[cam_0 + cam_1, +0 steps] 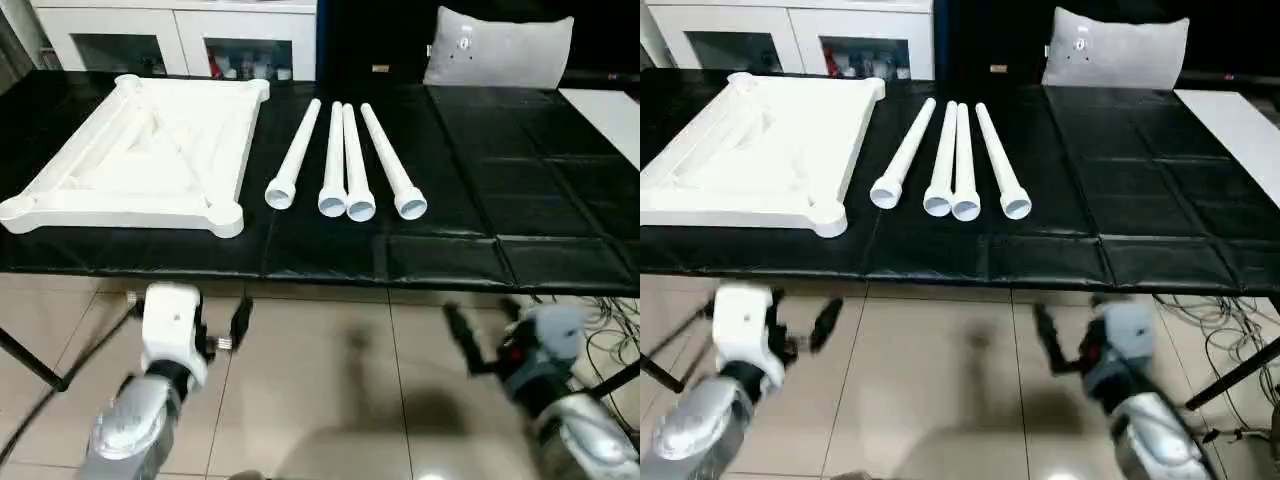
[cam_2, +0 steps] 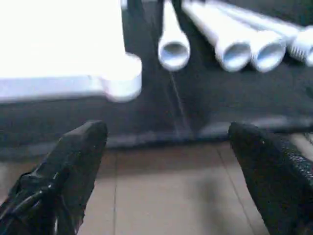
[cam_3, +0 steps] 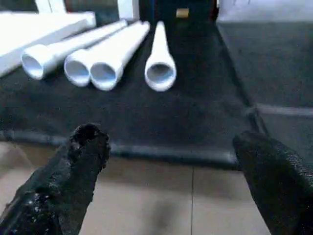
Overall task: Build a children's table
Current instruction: Move to table
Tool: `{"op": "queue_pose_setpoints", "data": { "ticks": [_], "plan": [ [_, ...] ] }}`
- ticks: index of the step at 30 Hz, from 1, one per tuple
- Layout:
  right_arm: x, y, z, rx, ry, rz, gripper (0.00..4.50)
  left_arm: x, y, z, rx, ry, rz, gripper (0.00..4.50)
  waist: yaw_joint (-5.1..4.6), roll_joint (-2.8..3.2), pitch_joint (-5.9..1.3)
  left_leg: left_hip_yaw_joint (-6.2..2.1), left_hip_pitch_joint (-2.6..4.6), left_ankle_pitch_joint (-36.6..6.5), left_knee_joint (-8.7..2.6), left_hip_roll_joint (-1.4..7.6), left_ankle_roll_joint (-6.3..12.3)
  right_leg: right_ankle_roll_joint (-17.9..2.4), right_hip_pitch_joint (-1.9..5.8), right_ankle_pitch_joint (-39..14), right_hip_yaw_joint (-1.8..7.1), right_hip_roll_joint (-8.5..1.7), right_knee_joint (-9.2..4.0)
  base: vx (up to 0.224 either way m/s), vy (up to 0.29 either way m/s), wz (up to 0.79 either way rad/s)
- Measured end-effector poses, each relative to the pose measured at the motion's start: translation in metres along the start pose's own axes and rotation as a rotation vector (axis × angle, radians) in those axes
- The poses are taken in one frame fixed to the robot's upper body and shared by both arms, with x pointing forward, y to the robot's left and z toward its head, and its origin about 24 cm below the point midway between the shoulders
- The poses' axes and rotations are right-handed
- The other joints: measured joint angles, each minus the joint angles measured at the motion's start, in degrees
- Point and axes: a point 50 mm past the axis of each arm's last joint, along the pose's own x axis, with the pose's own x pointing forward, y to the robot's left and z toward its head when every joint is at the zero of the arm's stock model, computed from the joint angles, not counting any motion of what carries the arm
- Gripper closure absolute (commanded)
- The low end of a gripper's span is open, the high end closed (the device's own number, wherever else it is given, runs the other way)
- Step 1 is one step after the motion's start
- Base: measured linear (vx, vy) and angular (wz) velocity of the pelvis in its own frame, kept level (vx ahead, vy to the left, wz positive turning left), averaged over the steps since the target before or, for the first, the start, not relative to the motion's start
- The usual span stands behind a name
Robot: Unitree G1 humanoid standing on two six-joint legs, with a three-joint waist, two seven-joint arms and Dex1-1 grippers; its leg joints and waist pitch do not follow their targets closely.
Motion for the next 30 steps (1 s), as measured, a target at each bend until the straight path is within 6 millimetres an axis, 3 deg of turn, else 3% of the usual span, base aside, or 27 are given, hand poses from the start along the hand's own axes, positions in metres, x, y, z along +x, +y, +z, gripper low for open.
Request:
{"op": "queue_pose_setpoints", "data": {
  "ticks": [4,7,10,16,18,20,21,23,25,26,27,28,29,30],
  "plan": [
    [0.016,0.000,0.013,0.084,-0.085,-0.043,0.00,0.018,-0.003,0.011,-0.075,-0.107,-0.004,0.04,-0.27,-0.64,0.02,0.09,0.04,0.20,-0.03,0.00,0.01,0.02,-0.06,0.20,0.08,0.00,0.03,0.000,0.000,0.00],
    [0.025,0.007,0.012,0.112,-0.090,-0.023,0.00,0.026,-0.012,0.000,-0.095,-0.091,-0.073,0.04,-0.34,-0.97,-0.05,0.25,0.05,0.23,-0.02,0.00,0.04,0.10,-0.10,0.29,0.26,0.00,0.01,0.000,0.000,0.00],
    [0.035,0.017,0.003,0.147,-0.058,0.010,0.00,0.032,-0.015,-0.016,-0.083,-0.034,-0.086,0.04,-0.52,-0.75,0.06,0.44,-0.02,0.28,-0.01,0.00,0.08,0.27,-0.28,0.50,0.47,0.00,0.00,0.000,0.000,0.00],
    [0.045,0.028,0.008,0.111,-0.070,0.054,0.00,0.030,-0.006,-0.013,-0.060,-0.045,-0.039,0.04,-0.66,-0.34,0.00,0.66,-0.02,0.37,-0.02,0.00,0.14,0.32,-0.40,0.73,0.73,0.00,-0.01,0.000,0.000,0.00],
    [0.045,0.030,0.004,0.092,-0.053,0.070,0.00,0.028,-0.008,-0.008,-0.068,-0.068,-0.036,0.04,-0.96,-0.23,0.13,-1.31,-0.96,0.64,-0.09,-0.62,0.59,0.27,0.54,0.65,-1.60,-0.55,-0.90,-0.022,-0.005,0.30],
    [0.046,0.030,0.003,0.081,-0.052,0.077,0.00,0.028,-0.010,-0.007,-0.078,-0.076,-0.035,0.04,-0.73,-0.11,0.25,-2.40,-1.19,0.69,-0.17,-0.88,0.69,0.62,1.81,0.45,-3.48,-1.11,-1.79,0.007,-0.002,0.60],
    [0.046,0.032,0.003,0.076,-0.055,0.086,0.00,0.028,-0.009,-0.007,-0.079,-0.075,-0.027,0.04,-0.30,0.14,0.48,-2.86,-1.01,0.67,-0.18,-0.83,0.74,0.86,3.49,0.31,-4.88,-1.33,-2.90,0.016,0.003,0.58],
    [0.049,0.035,0.005,0.063,-0.067,0.107,0.00,0.032,-0.010,-0.004,-0.078,-0.086,-0.017,0.04,-0.02,0.19,0.91,-3.05,-0.51,0.34,0.01,-0.79,1.25,1.52,5.94,-0.16,-7.03,-2.02,-4.29,0.052,0.027,0.63],
    [0.054,0.040,0.004,0.041,-0.072,0.129,0.00,0.035,-0.011,0.001,-0.069,-0.103,-0.014,0.04,0.06,0.26,1.18,-3.11,-0.34,0.23,0.22,-0.82,1.50,2.01,7.92,-0.58,-7.92,-2.04,-5.58,0.084,0.040,0.65],
    [0.057,0.044,0.005,0.031,-0.080,0.150,0.00,0.037,-0.010,0.003,-0.057,-0.109,-0.011,0.04,0.02,0.37,1.22,-3.44,0.00,0.05,0.20,-1.27,2.01,2.18,9.04,-0.95,-8.16,-1.91,-6.50,0.135,0.067,0.65],
    [0.057,0.047,0.005,0.033,-0.085,0.166,0.00,0.038,-0.010,0.003,-0.050,-0.107,-0.009,0.04,-0.15,0.53,1.29,-4.29,0.15,-0.14,0.11,-2.15,2.57,2.03,9.16,-1.45,-7.89,-1.59,-6.67,0.135,0.067,0.65],
    [0.059,0.053,0.006,0.053,-0.096,0.193,0.00,0.037,-0.008,0.002,-0.041,-0.104,-0.004,0.04,-0.66,0.17,1.23,-5.35,0.36,-0.19,0.09,-3.54,3.39,0.38,8.39,-2.96,-6.01,-1.10,-3.82,0.199,0.067,0.58],
    [0.060,0.060,0.007,0.062,-0.104,0.225,0.00,0.037,-0.005,0.001,-0.021,-0.093,0.003,0.04,-1.85,0.10,1.16,-6.37,0.75,-0.66,0.31,-4.84,3.96,-0.07,6.05,-4.11,-3.56,0.12,1.80,0.198,0.035,0.53],
    [0.059,0.061,0.006,0.057,-0.101,0.229,0.00,0.037,-0.005,0.001,-0.018,-0.092,0.001,0.04,-2.39,0.22,1.12,-6.89,1.21,-1.03,0.42,-5.51,4.18,-0.22,3.97,-4.32,-2.12,1.10,5.09,0.198,0.035,0.53]
  ]
}}
